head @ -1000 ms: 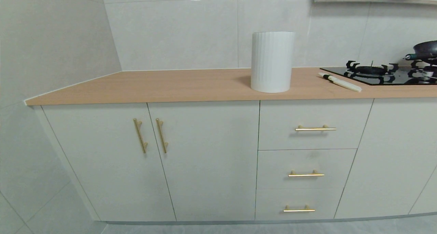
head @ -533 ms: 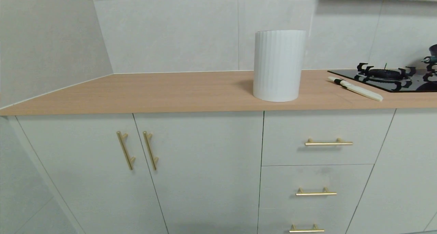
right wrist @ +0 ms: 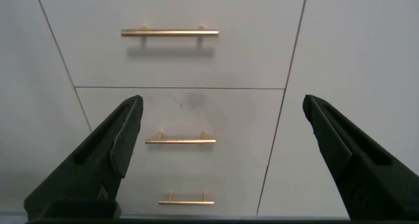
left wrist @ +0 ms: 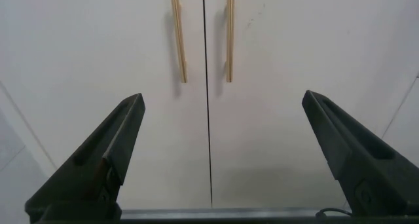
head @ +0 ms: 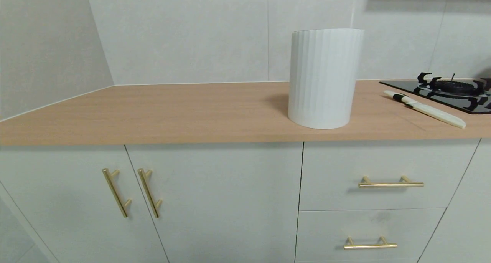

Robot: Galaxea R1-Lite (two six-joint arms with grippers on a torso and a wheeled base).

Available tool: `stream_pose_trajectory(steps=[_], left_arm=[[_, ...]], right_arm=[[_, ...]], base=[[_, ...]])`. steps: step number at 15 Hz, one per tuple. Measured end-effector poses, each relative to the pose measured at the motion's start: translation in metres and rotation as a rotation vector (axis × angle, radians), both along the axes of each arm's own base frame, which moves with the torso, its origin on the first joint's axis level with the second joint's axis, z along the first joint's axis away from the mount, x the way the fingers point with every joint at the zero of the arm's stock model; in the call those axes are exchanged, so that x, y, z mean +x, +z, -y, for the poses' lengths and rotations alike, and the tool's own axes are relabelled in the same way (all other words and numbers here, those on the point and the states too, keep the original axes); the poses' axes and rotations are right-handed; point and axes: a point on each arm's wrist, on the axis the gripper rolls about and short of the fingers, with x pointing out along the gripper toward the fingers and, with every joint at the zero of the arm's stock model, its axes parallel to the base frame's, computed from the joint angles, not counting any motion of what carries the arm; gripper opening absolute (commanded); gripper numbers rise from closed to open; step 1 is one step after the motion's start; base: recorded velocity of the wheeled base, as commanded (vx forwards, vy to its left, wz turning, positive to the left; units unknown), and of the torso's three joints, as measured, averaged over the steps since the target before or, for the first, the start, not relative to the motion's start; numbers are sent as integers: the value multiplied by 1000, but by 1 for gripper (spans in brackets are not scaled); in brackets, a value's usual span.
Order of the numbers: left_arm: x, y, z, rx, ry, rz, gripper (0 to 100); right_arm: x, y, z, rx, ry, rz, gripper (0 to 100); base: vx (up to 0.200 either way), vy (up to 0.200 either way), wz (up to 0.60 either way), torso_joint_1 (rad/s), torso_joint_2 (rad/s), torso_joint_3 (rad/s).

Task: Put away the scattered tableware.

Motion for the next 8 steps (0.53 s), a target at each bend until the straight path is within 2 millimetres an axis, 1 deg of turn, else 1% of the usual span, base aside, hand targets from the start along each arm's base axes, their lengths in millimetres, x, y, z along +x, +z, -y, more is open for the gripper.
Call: stream_pose_trajectory(steps=[5, 8], left_arm=[[0, 0, 0, 0, 0, 0, 100], [0, 0, 0, 0, 0, 0, 100]], right_arm=[[0, 0, 0, 0, 0, 0, 100], [0, 0, 0, 0, 0, 0, 100]], base=[[0, 0, 0, 0, 0, 0], [0, -200, 0, 1, 1, 7]])
